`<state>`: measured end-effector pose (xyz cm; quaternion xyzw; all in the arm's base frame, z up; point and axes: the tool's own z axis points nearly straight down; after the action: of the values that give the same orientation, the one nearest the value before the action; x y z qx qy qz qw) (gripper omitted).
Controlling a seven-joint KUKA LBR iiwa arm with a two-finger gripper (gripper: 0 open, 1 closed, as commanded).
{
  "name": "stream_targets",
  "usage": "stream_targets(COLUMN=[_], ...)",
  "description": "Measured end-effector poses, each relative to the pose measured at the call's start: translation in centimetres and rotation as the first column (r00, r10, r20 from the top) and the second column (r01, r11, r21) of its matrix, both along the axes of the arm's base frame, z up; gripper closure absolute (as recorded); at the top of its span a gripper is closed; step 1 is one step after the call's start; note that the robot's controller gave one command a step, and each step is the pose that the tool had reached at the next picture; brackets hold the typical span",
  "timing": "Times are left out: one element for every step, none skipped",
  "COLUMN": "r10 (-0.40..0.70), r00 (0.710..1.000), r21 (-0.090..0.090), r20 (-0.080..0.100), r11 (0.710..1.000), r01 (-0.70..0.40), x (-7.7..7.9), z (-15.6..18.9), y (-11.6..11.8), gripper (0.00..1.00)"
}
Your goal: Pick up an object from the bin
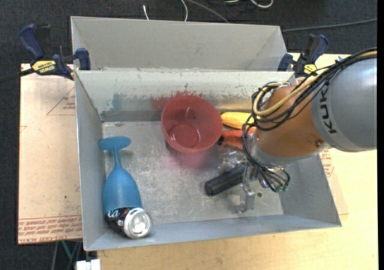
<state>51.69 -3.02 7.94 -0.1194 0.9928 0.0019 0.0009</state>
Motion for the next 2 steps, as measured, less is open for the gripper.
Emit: stream_targets(r10=[0.267, 0.266], r00=[0.964, 0.964], r21=[0.002, 0.002], r20=[0.004, 0.004], r11=[0.964, 0.964], r01=[-0.267, -0.266], x=[0.27, 0.27], z=[-0.68, -0.69], y=[-1.94, -1.94], gripper=[1.0, 1.0])
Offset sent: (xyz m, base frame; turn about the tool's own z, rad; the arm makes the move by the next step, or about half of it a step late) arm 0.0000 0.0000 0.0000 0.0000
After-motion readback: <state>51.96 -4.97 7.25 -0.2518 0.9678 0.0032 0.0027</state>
